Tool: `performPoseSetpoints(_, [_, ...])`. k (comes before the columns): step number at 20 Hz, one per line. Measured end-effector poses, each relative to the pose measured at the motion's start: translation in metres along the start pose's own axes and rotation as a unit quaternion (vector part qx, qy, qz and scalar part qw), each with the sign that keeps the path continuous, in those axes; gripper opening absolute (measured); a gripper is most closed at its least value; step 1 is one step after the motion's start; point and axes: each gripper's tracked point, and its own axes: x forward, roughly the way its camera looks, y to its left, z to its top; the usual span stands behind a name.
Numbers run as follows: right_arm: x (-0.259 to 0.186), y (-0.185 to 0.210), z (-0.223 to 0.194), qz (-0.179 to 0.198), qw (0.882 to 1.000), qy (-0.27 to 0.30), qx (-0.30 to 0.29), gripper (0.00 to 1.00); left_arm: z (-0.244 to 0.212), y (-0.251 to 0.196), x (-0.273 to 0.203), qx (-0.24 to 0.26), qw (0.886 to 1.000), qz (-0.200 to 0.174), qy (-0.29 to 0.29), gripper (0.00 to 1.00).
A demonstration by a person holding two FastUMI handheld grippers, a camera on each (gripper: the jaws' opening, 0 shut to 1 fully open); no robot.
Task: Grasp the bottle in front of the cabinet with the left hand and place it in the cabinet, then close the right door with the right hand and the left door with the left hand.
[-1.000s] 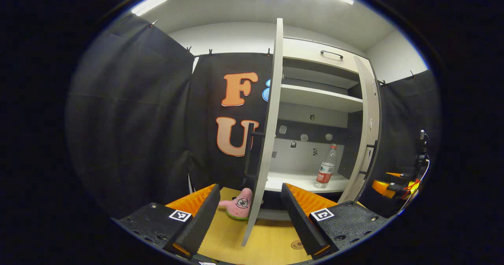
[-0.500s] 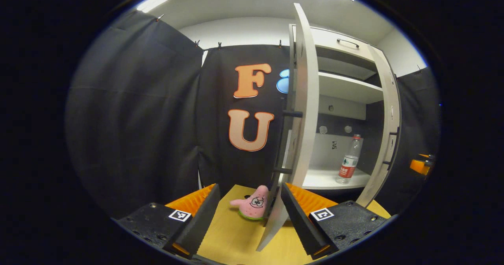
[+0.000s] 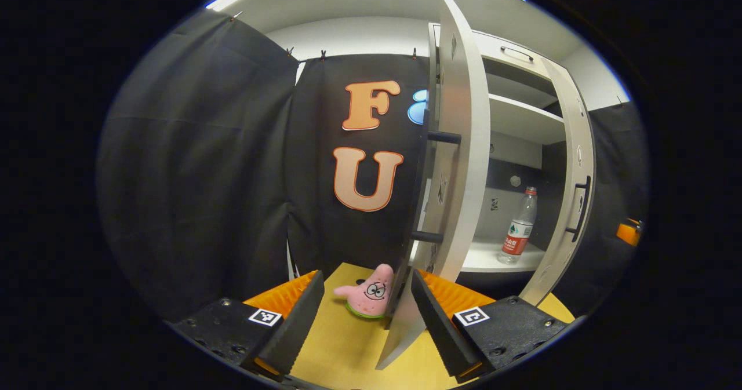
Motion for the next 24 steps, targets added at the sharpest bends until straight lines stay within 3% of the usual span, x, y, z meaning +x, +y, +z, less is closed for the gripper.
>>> performPoseSetpoints(5, [-0.013,-0.01,0.006,-0.011,1.0,-0.01,0.005,0.96,-0.009,-0.07,0.004,-0.001,0.997,-0.079,0.014,0.89])
performPoseSetpoints(8, [-0.025,-0.023,0.012,-0.022,1.0,-0.02,0.001,0.96,-0.012,-0.108,0.014,0.006,0.994,-0.111,0.015,0.93])
performPoseSetpoints(9, [-0.029,-0.028,0.014,-0.027,0.999,-0.023,-0.001,0.96,-0.012,-0.119,0.017,0.008,0.993,-0.12,0.012,0.89])
performPoseSetpoints(10, [-0.032,-0.033,0.014,-0.032,0.999,-0.024,-0.003,0.96,-0.013,-0.131,0.02,0.01,0.992,-0.129,0.01,0.96])
performPoseSetpoints(13, [-0.04,-0.048,0.011,-0.045,0.999,-0.021,-0.004,0.96,-0.011,-0.16,0.036,0.011,0.988,-0.153,0.008,0.89])
performPoseSetpoints(14, [-0.043,-0.054,0.009,-0.051,0.998,-0.02,-0.003,0.96,-0.013,-0.172,0.041,0.011,0.987,-0.162,0.008,0.93])
performPoseSetpoints(15, [-0.046,-0.06,0.007,-0.057,0.998,-0.018,-0.003,0.96,-0.014,-0.183,0.047,0.014,0.985,-0.172,0.009,0.89])
performPoseSetpoints(16, [-0.049,-0.066,0.005,-0.062,0.998,-0.016,-0.002,0.96,-0.013,-0.192,0.053,0.018,0.985,-0.174,0.006,0.93])
performPoseSetpoints(19, [-0.057,-0.084,-0.002,-0.078,0.997,-0.007,-0.004,0.96,-0.017,-0.205,0.072,0.024,0.984,-0.177,0.005,0.9])
performPoseSetpoints(20, [-0.06,-0.09,-0.003,-0.084,0.996,-0.005,-0.004,0.96,-0.021,-0.215,0.08,0.023,0.984,-0.179,0.009,0.94])
performPoseSetpoints(24, [-0.063,-0.109,-0.012,-0.105,0.994,0.004,0.004,0.96,-0.028,-0.23,0.098,0.013,0.984,-0.179,0.013,0.9])
